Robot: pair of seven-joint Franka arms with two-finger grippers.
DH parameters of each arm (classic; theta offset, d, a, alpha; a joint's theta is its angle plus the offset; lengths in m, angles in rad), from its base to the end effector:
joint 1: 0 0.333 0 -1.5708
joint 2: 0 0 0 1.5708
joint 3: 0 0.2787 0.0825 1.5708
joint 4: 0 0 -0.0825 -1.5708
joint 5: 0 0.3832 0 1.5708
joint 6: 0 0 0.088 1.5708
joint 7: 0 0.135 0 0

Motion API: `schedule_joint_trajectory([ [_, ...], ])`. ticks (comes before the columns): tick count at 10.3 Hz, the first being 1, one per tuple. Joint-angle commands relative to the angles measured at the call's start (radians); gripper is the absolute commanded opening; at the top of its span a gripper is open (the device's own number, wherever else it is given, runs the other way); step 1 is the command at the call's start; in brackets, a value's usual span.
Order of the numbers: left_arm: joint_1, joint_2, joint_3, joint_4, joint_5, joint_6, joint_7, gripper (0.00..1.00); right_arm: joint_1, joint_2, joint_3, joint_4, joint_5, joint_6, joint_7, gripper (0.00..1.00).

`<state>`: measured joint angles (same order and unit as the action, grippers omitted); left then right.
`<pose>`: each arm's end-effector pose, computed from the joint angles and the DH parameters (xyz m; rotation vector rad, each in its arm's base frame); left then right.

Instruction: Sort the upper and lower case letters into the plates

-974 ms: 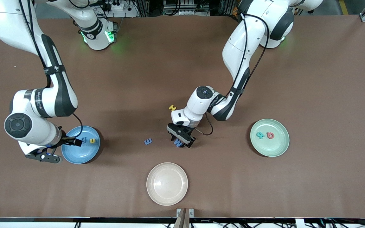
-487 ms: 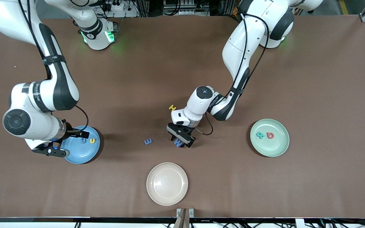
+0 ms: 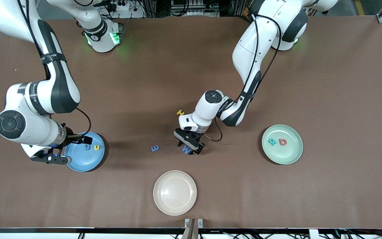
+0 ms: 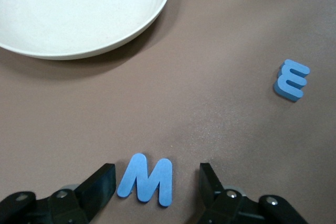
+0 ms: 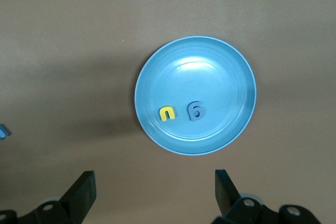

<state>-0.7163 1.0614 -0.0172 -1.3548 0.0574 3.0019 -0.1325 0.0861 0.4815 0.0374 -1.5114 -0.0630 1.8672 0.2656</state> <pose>0.5547 -0.5010 0.1011 2.6614 -0.8850 0.7754 0.6521 0.0719 0.3154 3.0659 -0.1889 -0.1767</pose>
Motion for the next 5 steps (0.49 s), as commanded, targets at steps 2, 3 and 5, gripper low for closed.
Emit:
schedule_joint_trajectory([
  [2,-0.006,0.000,0.010,-0.059,0.036,-0.003,0.005,0.75,0.006,-0.004,0.009,0.005,0.012,-0.005,-0.009,1.00],
  [3,-0.003,0.000,0.010,-0.064,0.039,-0.003,0.029,0.76,0.006,-0.004,0.009,0.005,0.012,-0.005,-0.009,1.00],
  [5,0.005,0.000,0.008,-0.069,0.039,-0.003,0.065,0.76,0.006,-0.004,0.007,0.007,0.011,-0.003,-0.009,1.00],
])
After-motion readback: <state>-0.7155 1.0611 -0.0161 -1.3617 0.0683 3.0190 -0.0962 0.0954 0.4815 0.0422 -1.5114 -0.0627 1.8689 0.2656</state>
